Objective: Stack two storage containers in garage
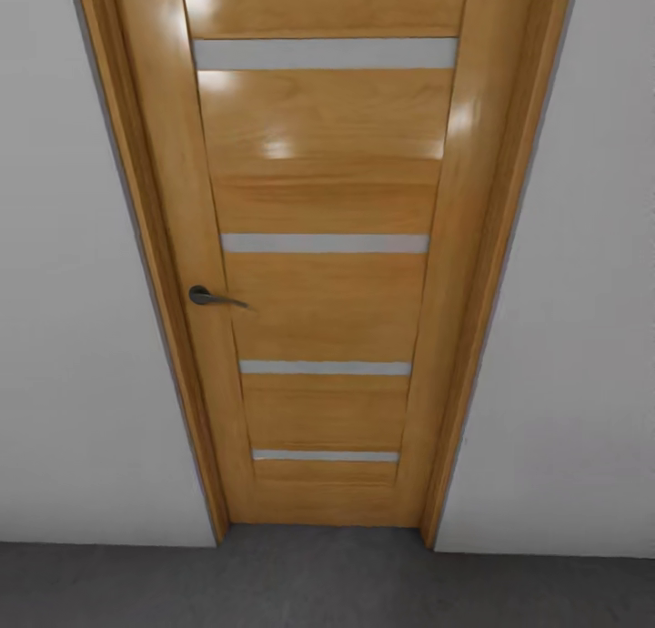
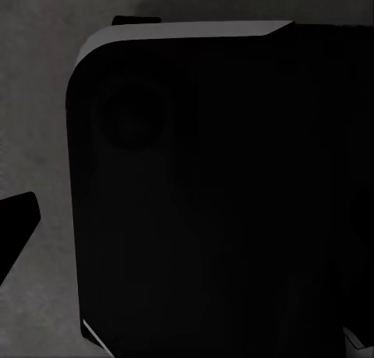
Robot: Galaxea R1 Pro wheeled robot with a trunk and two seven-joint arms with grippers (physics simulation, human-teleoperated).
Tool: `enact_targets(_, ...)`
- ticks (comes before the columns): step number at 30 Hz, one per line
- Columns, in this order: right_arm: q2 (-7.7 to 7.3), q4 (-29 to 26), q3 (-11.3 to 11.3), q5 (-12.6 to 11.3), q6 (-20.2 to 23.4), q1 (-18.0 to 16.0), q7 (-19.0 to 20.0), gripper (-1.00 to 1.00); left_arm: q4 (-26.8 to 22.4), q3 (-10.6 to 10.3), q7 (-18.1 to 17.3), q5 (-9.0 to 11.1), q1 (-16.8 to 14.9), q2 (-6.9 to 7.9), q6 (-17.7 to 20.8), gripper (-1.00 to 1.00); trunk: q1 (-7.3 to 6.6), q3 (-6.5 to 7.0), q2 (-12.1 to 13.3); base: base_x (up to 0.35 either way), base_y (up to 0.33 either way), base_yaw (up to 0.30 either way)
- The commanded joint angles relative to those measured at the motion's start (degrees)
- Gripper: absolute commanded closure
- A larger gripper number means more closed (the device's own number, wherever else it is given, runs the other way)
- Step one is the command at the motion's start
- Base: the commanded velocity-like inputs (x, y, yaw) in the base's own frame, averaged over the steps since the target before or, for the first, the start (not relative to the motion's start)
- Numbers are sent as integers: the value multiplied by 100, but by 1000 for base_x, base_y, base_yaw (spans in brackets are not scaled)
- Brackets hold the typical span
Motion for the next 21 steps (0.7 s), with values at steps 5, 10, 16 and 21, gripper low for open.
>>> enact_targets(5, 0, 11, 3, 19, -23, -2, -2, -100, 0, 3, -1, 18, -1, -1, -10, -100, 3, -4, -2, 316, 0, -81)
enact_targets(10, 0, 13, 15, 33, -30, -2, -2, -100, 0, 3, -1, 18, -1, -1, -10, -100, 3, -4, -2, 252, 0, -12)
enact_targets(16, 1, 13, 26, 39, -32, -2, -2, -100, 0, -2, -1, 92, -1, 6, -10, -100, 3, -4, -2, 48, 0, -2)
enact_targets(21, 0, 13, 26, 38, -32, -2, -2, -100, 0, -5, -1, 212, -1, 8, -10, -100, 3, -4, -2, 3, 0, 0)
